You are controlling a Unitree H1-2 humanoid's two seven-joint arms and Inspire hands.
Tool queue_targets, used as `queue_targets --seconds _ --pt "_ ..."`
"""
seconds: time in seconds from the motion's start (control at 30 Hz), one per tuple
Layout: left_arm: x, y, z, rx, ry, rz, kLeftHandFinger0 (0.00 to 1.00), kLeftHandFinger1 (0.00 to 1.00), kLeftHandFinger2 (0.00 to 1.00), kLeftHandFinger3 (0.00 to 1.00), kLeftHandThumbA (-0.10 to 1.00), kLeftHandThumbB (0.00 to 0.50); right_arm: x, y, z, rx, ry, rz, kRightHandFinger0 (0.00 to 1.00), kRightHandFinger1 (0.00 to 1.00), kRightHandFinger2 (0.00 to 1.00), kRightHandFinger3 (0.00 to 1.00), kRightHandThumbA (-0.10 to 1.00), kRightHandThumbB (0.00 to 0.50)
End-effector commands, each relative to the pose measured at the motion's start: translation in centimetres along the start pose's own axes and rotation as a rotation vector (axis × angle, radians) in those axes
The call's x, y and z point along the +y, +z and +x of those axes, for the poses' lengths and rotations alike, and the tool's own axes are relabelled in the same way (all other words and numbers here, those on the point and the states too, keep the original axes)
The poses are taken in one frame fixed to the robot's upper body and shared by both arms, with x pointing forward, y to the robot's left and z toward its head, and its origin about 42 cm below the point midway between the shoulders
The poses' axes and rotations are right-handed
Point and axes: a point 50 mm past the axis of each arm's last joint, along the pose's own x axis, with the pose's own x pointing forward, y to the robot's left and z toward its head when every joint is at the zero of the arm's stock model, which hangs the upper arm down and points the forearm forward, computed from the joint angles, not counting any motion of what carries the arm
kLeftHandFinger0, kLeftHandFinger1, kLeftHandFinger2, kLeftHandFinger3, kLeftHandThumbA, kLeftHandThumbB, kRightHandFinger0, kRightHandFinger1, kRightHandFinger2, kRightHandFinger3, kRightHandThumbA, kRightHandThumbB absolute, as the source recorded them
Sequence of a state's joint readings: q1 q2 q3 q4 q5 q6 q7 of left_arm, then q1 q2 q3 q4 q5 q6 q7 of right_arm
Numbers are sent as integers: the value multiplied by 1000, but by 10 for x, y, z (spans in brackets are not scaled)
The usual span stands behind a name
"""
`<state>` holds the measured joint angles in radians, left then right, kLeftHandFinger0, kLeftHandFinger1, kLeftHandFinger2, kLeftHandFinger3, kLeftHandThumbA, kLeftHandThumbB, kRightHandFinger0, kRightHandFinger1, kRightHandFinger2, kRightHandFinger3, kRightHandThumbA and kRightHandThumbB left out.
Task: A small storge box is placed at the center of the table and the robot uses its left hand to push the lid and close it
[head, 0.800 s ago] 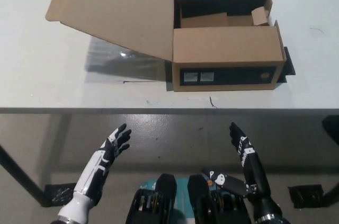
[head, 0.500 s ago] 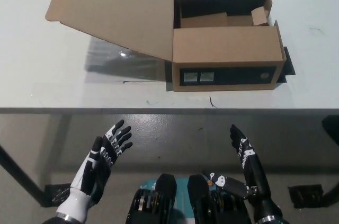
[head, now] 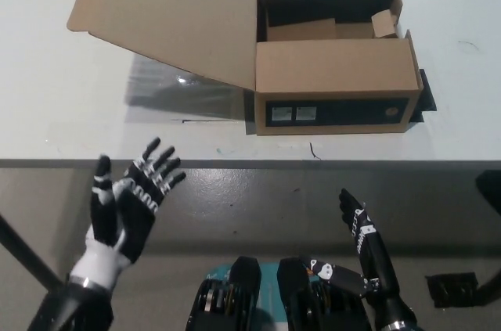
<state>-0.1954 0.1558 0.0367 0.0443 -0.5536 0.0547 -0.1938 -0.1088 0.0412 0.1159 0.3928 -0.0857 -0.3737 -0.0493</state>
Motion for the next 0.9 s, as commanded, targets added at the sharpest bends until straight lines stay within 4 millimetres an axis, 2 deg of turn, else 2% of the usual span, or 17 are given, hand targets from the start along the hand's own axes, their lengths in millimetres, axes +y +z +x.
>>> queue_targets --seconds 0.0,0.27,0.5,0.67,0.87 --pt "-15 61 67 -130 -292 -667 1000 1000 1000 1000 1000 396 2 25 16 -164 -9 5 1000 1000 1000 1000 1000 313" --pt "-8 59 86 -114 -260 -686 1000 1000 1000 1000 1000 411 1 25 16 -167 -9 -1 1000 1000 1000 1000 1000 308" --pt "-1 54 91 -97 -229 -703 1000 1000 1000 1000 1000 409 2 25 14 -165 -15 4 1000 1000 1000 1000 1000 324" --pt "1 54 98 -81 -205 -734 1000 1000 1000 1000 1000 408 2 26 15 -168 -14 3 1000 1000 1000 1000 1000 316" --pt "6 51 117 -63 -188 -739 1000 1000 1000 1000 1000 402 3 26 15 -169 -13 11 1000 1000 1000 1000 1000 317"
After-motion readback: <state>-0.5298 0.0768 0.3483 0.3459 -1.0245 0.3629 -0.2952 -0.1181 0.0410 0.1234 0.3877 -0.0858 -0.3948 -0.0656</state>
